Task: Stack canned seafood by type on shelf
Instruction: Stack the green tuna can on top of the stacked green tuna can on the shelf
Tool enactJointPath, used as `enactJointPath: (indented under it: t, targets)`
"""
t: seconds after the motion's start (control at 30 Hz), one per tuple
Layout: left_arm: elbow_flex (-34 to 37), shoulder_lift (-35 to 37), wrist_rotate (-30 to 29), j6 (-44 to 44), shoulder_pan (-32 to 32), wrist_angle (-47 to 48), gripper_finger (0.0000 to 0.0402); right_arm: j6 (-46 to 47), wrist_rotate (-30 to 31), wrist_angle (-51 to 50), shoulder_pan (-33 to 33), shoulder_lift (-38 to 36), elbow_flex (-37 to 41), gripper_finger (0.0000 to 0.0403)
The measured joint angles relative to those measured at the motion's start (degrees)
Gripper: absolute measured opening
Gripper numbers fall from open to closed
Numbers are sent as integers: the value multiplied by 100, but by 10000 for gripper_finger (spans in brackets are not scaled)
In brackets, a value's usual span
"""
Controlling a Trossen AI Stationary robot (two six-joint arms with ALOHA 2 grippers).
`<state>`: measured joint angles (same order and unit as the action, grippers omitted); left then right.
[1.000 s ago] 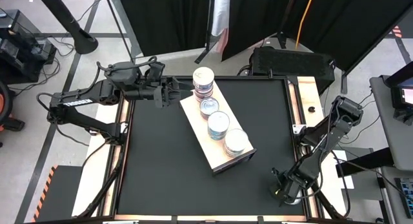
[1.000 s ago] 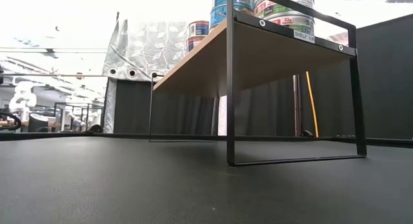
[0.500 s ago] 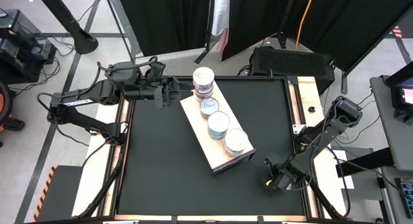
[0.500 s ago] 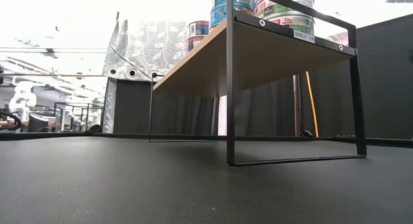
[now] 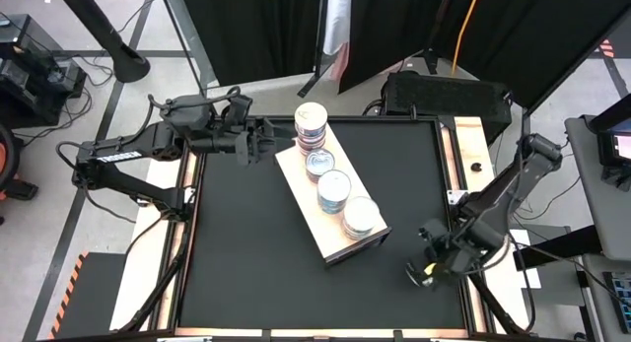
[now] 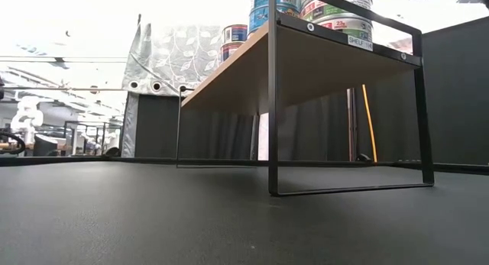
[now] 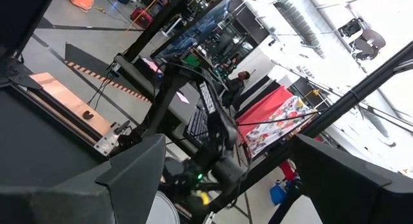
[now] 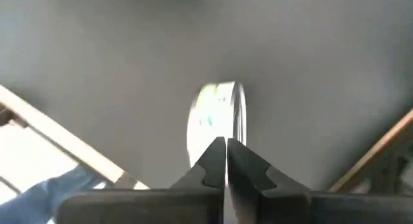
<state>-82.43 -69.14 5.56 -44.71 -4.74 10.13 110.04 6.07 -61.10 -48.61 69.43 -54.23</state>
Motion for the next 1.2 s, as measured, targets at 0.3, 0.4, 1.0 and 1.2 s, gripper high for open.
enactJointPath:
  t: [0.3,0.4,1.0,1.2]
  targets:
    - [0,-2,-26,3,67,-15,335,-188,-11,272,-225,129,-530,152]
    - [0,-2,-81,5,67,-15,335,-313,-15,317,-186,359,-532,239]
    - [0,-4,-126,32,65,-15,335,-745,-643,235,-169,1729,-530,303]
    - [0,-4,-126,34,65,-15,335,-783,-644,117,-169,1751,-530,177]
